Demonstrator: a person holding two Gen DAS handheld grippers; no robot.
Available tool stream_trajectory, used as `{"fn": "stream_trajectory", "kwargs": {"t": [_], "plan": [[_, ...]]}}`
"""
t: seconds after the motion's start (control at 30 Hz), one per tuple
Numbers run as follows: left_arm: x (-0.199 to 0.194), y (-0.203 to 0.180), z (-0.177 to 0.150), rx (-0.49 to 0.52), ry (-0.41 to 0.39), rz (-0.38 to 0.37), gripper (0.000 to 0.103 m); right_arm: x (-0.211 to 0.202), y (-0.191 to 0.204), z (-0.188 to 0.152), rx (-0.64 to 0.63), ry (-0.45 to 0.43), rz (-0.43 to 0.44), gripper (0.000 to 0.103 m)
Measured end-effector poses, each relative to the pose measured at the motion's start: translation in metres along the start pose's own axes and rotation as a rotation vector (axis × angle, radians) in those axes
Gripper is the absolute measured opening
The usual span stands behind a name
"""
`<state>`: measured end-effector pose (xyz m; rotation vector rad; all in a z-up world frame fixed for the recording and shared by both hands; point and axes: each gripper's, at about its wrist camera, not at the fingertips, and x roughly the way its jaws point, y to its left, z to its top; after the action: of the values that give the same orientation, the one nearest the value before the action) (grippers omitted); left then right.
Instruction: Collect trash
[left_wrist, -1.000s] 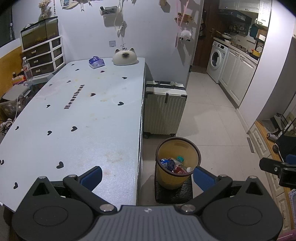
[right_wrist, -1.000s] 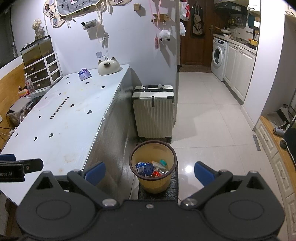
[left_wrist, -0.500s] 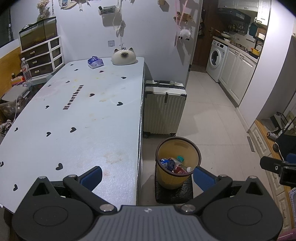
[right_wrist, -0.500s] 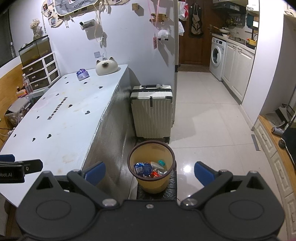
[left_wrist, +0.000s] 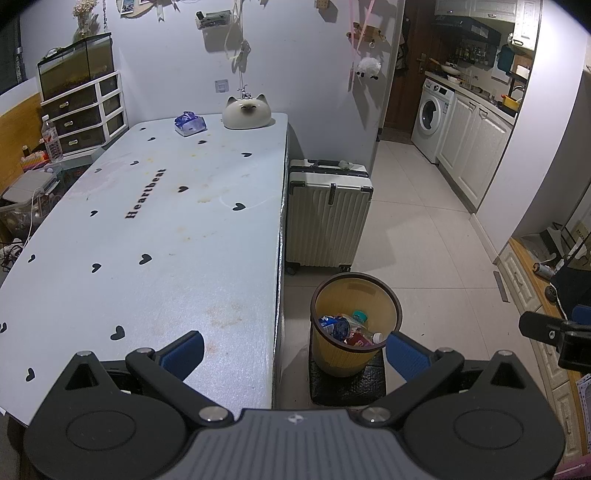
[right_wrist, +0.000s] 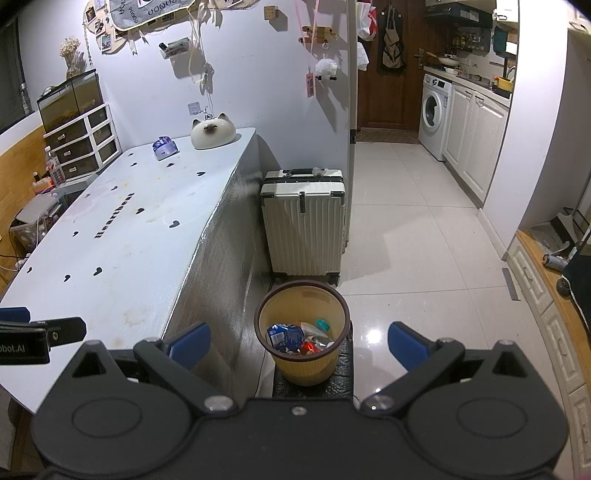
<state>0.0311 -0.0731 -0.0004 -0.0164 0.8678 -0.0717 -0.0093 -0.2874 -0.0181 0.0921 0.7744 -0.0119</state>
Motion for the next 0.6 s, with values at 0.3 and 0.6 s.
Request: {"fn": "stream_trajectory", "kwargs": {"t": [0.3, 0.6], "plan": [[0.0000, -0.0006, 0.0003, 0.000, 0.001, 0.000, 0.103, 0.0001, 0.0000, 0.0002, 0.001, 0.001, 0.000, 0.103], [-0.0001, -0.0008, 0.0007, 0.000, 0.001, 0.000, 0.103, 0.0001, -0.0007, 0.0009, -0.001, 0.000, 0.000, 0.103]]}}
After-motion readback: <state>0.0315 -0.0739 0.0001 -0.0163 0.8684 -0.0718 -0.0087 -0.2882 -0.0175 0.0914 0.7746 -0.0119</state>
